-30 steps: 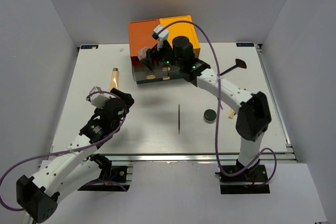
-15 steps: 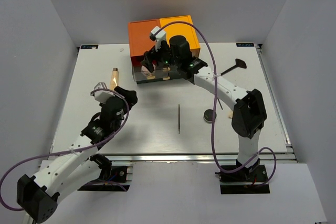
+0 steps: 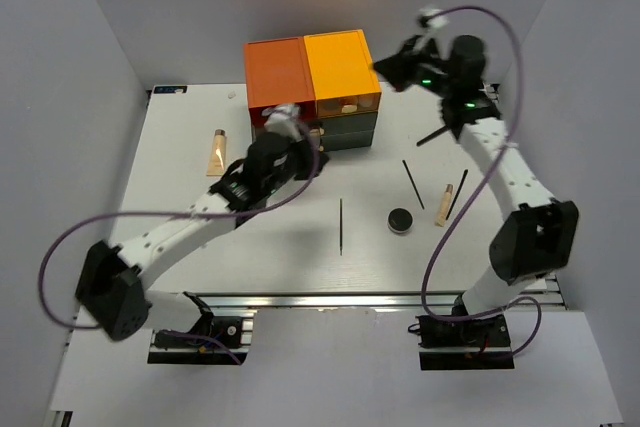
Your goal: Organize the makeup
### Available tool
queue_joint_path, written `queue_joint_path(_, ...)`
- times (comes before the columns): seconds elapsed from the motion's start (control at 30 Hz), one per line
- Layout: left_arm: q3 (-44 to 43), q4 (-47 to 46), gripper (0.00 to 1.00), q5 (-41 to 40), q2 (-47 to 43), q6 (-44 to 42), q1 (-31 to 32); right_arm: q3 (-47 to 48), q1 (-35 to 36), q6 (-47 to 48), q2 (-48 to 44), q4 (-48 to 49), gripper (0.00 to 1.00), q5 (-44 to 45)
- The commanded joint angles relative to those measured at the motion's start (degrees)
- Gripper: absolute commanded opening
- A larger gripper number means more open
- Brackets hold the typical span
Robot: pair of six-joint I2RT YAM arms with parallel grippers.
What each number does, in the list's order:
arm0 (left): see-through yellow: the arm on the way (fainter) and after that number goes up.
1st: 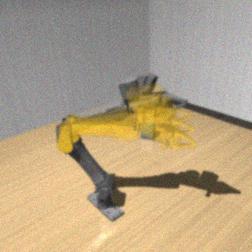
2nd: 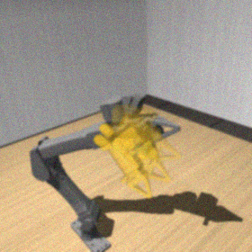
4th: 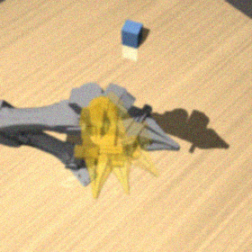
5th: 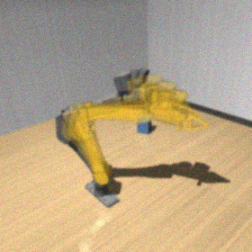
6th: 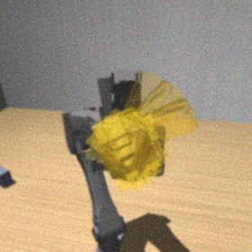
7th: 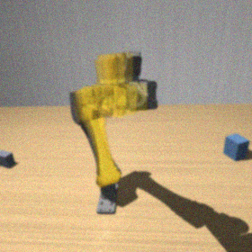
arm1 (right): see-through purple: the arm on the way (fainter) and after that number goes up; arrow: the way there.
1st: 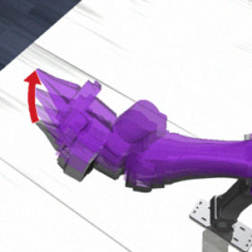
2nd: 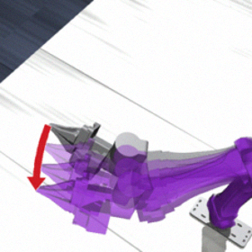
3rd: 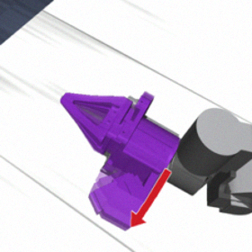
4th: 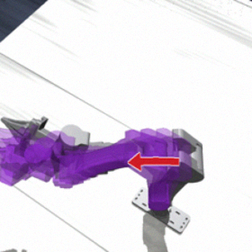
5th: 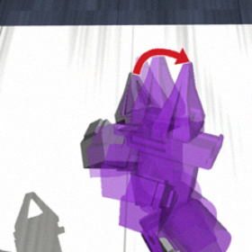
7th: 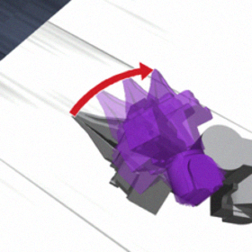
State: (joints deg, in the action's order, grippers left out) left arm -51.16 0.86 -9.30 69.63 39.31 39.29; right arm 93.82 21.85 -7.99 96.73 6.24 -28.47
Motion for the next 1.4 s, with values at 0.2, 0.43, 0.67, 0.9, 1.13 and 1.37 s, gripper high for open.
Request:
queue_joint_path(0.2, -39.0, 21.8, 0.82, 24.1, 40.6, -18.7, 8.4, -19.8, -25.4, 7.4, -14.2, -20.6, 0.72, -9.3)
queue_joint_path(0.43, -62.1, 35.2, 0.98, 20.6, 58.3, -21.7, 13.8, -32.3, -29.0, 9.2, -23.6, -22.3, 0.77, -6.0)
queue_joint_path(0.67, -62.7, 35.7, 0.98, 16.7, 59.6, -23.2, 16.5, -32.7, -31.2, 5.9, -23.1, -22.4, 0.77, -7.5)
queue_joint_path(0.9, -61.4, 35.3, 0.98, 13.4, 61.2, -25.1, 20.4, -31.5, -31.1, 5.4, -21.7, -22.3, 0.76, -8.3)
queue_joint_path(1.13, -62.7, 36.3, 0.98, -1.2, 64.3, -26.4, 23.1, -32.8, -31.2, 4.4, -22.5, -21.5, 0.76, -9.1)
queue_joint_path(1.37, -65.2, 34.9, 0.92, -4.3, 65.6, -26.5, 23.4, -33.2, -31.2, 4.3, -23.7, -21.1, 0.76, -9.0)
